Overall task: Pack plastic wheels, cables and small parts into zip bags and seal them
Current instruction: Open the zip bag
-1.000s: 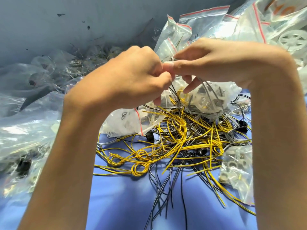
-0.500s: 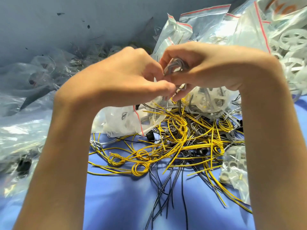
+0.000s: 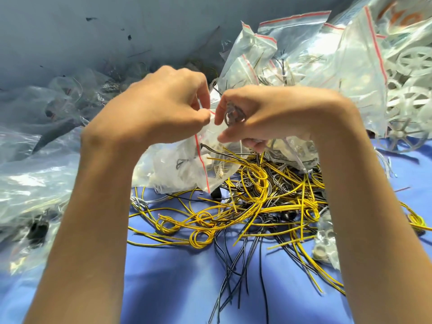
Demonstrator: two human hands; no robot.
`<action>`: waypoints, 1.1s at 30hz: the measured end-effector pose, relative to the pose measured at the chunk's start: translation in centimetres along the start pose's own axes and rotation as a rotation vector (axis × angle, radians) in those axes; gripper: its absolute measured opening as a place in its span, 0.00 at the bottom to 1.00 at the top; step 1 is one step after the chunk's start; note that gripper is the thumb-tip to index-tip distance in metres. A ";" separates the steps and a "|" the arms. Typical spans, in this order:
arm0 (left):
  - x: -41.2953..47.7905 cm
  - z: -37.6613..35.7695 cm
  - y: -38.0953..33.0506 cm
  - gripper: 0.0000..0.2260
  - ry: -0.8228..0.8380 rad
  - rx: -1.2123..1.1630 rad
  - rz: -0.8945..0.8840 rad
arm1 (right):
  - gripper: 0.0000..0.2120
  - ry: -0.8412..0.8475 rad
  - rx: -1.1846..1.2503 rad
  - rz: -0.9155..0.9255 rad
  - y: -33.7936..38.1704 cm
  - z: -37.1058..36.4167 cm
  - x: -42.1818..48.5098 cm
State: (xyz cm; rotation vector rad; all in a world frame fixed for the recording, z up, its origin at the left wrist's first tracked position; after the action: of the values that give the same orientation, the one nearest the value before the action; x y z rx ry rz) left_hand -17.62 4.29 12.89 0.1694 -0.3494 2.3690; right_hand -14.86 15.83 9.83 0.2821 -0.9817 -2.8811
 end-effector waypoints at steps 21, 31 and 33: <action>-0.2 1.4 0.3 0.07 -0.228 -0.077 0.101 | 0.14 0.004 -0.393 0.127 2.3 -0.9 -0.3; 0.0 1.3 1.0 0.06 -0.246 -0.077 0.088 | 0.30 0.155 -0.482 -0.059 0.6 -1.6 0.3; 0.1 1.2 1.1 0.07 -0.250 -0.080 0.083 | 0.30 0.168 -0.531 -0.083 0.3 -1.8 0.4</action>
State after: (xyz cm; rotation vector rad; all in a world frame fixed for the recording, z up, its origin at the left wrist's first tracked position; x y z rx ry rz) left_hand -18.36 3.24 13.85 0.4230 -0.5793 2.4149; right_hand -14.84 14.52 8.56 0.5123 -0.1650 -2.9873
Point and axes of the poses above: each hand's wrist, its own x-axis towards the middle knuckle, its own z-axis out of the back of the hand, y = z × x, the point moved 6 cm from there along x, towards the middle knuckle, and after that the axes turned 7 degrees about -z, right-handed, at the moved point
